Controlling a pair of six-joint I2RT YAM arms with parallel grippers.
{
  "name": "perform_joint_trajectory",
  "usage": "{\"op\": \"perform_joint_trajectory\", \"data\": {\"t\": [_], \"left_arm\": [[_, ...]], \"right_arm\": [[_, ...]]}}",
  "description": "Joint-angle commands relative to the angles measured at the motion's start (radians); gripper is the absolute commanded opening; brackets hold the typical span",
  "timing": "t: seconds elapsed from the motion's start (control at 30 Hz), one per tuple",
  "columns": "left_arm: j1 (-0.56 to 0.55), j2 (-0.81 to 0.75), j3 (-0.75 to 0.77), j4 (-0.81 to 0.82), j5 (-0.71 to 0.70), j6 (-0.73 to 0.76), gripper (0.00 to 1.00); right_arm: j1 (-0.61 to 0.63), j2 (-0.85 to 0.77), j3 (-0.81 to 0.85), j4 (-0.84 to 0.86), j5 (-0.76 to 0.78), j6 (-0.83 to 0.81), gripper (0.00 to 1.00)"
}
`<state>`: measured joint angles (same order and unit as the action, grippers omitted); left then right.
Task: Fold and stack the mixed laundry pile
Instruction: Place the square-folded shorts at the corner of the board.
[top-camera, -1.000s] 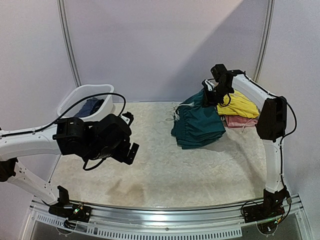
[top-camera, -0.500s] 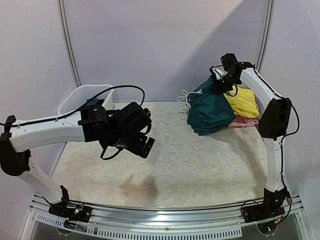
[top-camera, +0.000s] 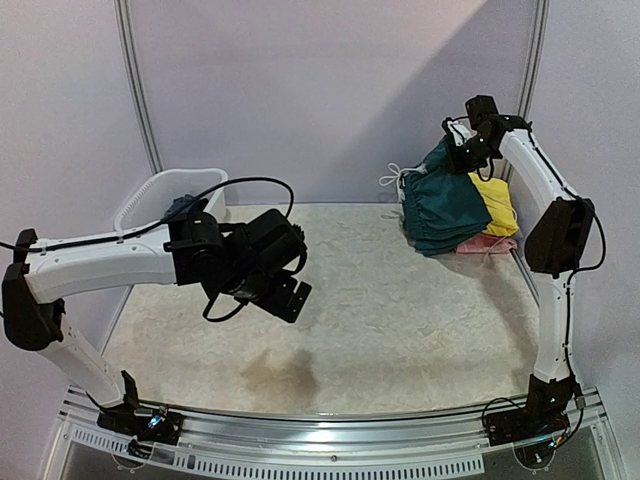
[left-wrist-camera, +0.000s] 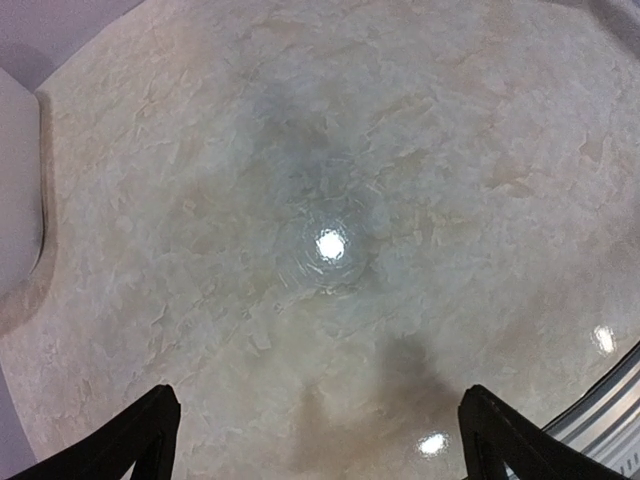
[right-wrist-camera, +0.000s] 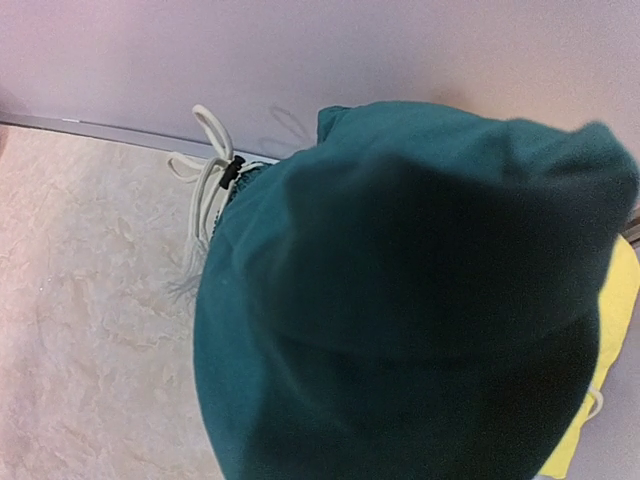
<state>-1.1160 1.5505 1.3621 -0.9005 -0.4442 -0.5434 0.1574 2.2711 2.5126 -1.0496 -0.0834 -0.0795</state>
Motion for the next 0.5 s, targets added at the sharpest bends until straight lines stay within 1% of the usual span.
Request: {"op": "perform_joint_trajectory", "data": {"t": [0.0, 0.27, 0.47], "left_arm": [[0.015, -0.032, -0.042, 0.012, 0.026, -0.038, 0.99], [-0.012, -0.045, -0.096, 0.040, 0.050, -0.088, 0.98], [-0.027, -0.016, -0.108, 0.060, 0.079, -0.105, 0.98]], "right_arm": [[-0.024, -0.081, 0.046, 0.027, 0.041, -0.035, 0.00], [-0.043, -0.120, 0.077, 0.047, 0.061, -0.045, 0.00], [-0.085, -0.098, 0.092, 0.091, 0.071, -0.044, 0.00]]}}
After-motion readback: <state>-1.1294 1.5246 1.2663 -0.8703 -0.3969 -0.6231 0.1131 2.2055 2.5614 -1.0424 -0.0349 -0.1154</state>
